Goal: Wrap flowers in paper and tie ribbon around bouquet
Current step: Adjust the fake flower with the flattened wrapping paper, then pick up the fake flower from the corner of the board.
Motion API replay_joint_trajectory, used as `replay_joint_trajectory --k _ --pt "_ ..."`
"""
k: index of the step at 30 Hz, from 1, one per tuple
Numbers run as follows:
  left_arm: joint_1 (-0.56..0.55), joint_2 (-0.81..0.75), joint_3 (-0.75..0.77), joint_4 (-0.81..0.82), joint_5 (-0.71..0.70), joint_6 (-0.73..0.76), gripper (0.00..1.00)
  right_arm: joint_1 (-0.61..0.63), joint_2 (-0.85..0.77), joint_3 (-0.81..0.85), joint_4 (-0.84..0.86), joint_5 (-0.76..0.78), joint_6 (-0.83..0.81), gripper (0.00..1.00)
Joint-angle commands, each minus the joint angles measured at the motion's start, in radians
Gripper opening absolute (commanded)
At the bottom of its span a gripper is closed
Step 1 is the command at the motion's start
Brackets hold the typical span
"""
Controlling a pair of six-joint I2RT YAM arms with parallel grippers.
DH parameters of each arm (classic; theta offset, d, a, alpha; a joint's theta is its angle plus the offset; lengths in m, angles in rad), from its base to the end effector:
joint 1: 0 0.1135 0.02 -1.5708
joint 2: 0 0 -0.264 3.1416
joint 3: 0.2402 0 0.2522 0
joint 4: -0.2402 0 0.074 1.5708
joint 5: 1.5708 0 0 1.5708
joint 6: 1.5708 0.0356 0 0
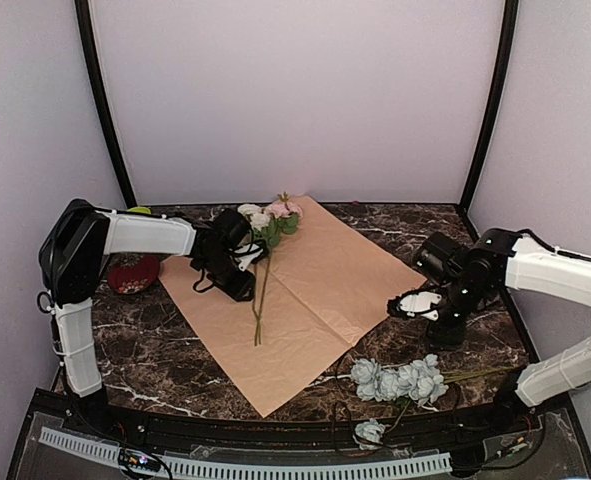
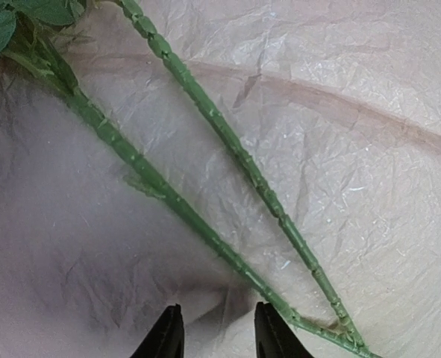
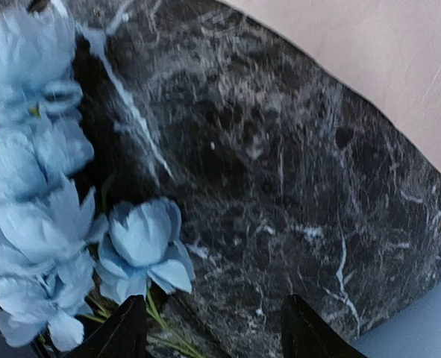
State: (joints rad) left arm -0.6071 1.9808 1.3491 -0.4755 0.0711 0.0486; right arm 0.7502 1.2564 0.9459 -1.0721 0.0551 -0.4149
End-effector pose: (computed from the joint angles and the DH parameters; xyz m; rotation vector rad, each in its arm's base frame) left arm 0.3331 -0.2345 0.1614 0.8918 2.5514 -0.2683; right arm 0.1553 0.1420 0.2392 -1.6147 2.4649 -0.0337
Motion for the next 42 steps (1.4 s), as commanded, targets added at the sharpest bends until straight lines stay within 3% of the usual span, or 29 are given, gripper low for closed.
replay_joint_trajectory --k 1,5,9,18,22,25,30,36,42 --pt "-0.002 -0.106 0.022 -0.020 0.036 -0.005 0.34 0.010 -0.076 -0.041 -0.195 0.196 -0.050 0.62" --pt "-0.002 -0.170 0.016 -0.032 0.019 -0.006 0.36 0.009 -0.103 -0.140 -0.317 0.247 -0.052 0.62" --pt "-0.002 -0.222 -0.002 -0.025 0.038 -0.011 0.38 0.002 -0.099 -0.191 -0.309 0.292 -0.068 0.62" --pt "-0.002 -0.292 -0.014 -0.020 0.048 -0.018 0.44 0.001 0.098 -0.177 -0.283 0.292 -0.103 0.64" --pt "-0.002 -0.316 -0.022 -0.016 0.036 -0.015 0.46 0.004 0.200 -0.092 -0.194 0.185 -0.073 0.63" --pt "-0.002 -0.328 -0.031 -0.009 0.023 -0.010 0.47 0.007 0.238 -0.120 -0.196 0.128 -0.078 0.62" --pt "-0.002 -0.331 -0.032 -0.007 0.021 -0.006 0.47 0.013 0.222 -0.124 -0.237 0.069 -0.099 0.62" --pt "-0.002 -0.329 -0.032 -0.009 0.014 -0.003 0.48 0.023 0.136 -0.079 -0.342 0.168 -0.120 0.61" --pt "-0.002 -0.326 -0.033 -0.009 0.001 0.005 0.48 0.076 0.103 -0.047 -0.315 -0.025 -0.196 0.61"
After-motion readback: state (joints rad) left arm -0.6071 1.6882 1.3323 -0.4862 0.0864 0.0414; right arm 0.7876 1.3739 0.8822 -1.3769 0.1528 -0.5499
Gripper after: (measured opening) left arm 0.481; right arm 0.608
